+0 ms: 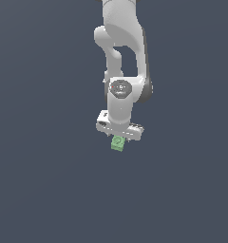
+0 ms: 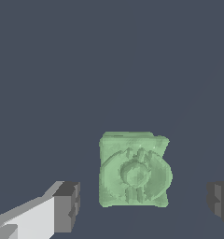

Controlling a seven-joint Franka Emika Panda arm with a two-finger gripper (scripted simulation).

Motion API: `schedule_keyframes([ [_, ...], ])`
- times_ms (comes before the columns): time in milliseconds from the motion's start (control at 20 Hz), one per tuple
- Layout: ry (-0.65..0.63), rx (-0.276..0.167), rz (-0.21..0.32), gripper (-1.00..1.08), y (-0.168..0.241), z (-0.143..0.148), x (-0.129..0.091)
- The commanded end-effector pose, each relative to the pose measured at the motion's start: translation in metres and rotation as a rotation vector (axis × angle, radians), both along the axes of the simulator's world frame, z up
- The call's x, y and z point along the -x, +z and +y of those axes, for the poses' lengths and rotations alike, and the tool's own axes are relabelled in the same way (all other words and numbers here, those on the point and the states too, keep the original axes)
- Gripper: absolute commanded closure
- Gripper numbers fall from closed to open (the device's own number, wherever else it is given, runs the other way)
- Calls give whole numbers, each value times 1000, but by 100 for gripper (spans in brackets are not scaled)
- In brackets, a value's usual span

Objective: Pick up the object and move it to a goal position.

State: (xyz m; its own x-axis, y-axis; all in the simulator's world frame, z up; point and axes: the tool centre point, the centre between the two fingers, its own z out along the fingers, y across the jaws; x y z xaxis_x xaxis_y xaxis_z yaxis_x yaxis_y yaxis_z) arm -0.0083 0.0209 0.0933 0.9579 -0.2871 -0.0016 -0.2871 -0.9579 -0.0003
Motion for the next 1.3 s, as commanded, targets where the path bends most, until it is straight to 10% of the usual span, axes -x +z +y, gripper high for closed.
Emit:
schedule_keyframes([
  [0, -10, 1, -1, -92, -2, 0, 0],
  [950, -10, 1, -1, -92, -52, 0, 0],
  [1000, -10, 1, -1, 108, -52, 0, 0],
  [1250, -10, 1, -1, 108, -52, 0, 0],
])
